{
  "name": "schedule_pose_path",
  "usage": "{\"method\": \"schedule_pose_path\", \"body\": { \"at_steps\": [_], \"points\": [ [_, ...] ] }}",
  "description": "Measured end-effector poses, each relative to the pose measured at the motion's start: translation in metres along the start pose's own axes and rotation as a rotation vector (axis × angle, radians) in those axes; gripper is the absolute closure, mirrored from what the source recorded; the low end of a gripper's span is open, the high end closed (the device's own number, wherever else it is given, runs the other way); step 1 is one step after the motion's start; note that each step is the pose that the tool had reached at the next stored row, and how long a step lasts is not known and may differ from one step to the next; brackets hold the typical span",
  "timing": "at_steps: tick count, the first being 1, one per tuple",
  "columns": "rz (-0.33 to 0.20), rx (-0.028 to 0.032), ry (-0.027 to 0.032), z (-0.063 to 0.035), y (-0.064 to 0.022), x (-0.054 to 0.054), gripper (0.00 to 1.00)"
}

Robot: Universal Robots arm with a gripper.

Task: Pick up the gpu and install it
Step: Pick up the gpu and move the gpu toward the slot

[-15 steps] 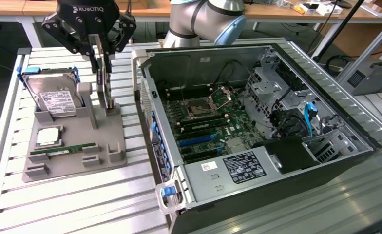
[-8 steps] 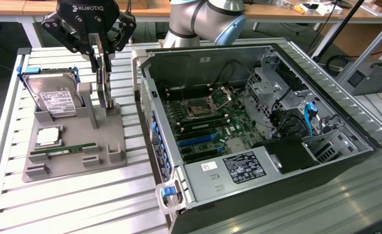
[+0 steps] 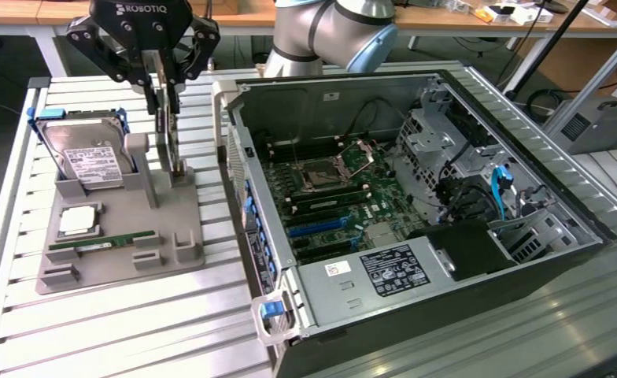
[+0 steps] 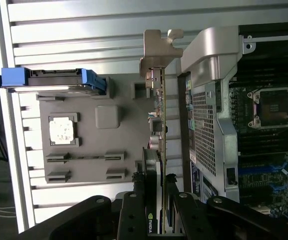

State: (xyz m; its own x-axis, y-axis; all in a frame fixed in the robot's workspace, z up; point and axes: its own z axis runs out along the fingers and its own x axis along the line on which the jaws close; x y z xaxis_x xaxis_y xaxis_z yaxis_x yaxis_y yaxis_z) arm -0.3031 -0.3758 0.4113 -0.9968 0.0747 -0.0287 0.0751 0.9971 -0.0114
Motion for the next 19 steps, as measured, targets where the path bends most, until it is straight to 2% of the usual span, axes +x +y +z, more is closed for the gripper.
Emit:
{"method": "schedule_pose_path", "body": {
  "at_steps": [19],
  "points": [
    [0.0, 0.0001, 0.0001, -0.0122, -0.0001, 0.0, 0.73]
  ]
}}
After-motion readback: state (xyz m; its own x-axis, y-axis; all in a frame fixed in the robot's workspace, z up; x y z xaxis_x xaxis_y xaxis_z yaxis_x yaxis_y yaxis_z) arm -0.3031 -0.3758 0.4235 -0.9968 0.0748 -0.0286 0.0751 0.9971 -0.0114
